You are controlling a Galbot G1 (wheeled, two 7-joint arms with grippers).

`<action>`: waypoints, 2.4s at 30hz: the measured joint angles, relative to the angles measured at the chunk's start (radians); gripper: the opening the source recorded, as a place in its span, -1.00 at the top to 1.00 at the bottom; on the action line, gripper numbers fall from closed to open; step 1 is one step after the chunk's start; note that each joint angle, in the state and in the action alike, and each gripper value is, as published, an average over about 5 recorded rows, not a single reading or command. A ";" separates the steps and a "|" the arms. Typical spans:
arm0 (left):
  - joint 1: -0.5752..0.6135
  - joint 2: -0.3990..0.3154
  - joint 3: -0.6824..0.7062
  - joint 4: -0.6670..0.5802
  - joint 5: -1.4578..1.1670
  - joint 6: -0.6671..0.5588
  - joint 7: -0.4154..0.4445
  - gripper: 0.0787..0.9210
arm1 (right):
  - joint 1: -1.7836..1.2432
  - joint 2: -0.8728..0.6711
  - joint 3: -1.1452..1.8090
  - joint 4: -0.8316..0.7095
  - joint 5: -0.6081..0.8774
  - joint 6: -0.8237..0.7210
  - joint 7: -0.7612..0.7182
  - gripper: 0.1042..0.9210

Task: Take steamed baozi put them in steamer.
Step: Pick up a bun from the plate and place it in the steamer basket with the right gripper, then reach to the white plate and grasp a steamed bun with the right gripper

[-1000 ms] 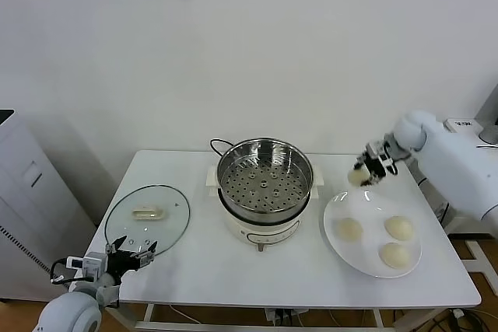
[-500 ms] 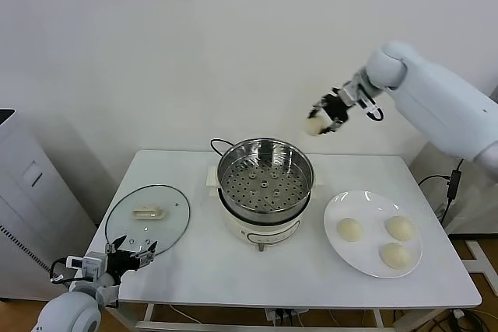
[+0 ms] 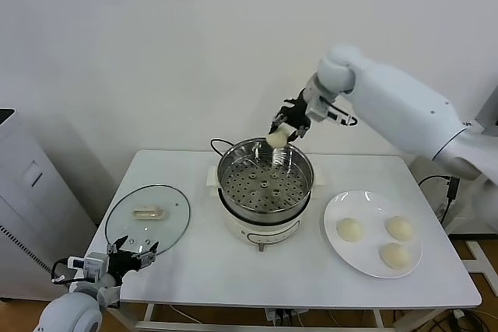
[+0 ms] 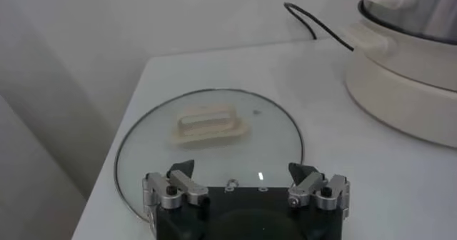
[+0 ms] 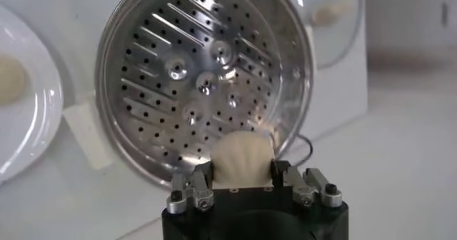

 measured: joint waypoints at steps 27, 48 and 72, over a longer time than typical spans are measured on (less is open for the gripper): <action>0.000 -0.001 0.005 0.007 -0.001 -0.007 0.002 -0.77 | -0.219 0.118 0.145 -0.029 -0.456 0.025 0.074 -0.05; 0.010 -0.011 -0.001 -0.010 0.008 -0.006 0.001 -0.77 | -0.084 0.060 0.045 -0.064 -0.130 0.025 -0.014 -0.76; 0.008 -0.016 -0.011 -0.021 0.009 -0.003 -0.002 -0.77 | 0.205 -0.265 -0.451 -0.023 0.690 -0.461 -0.175 -0.76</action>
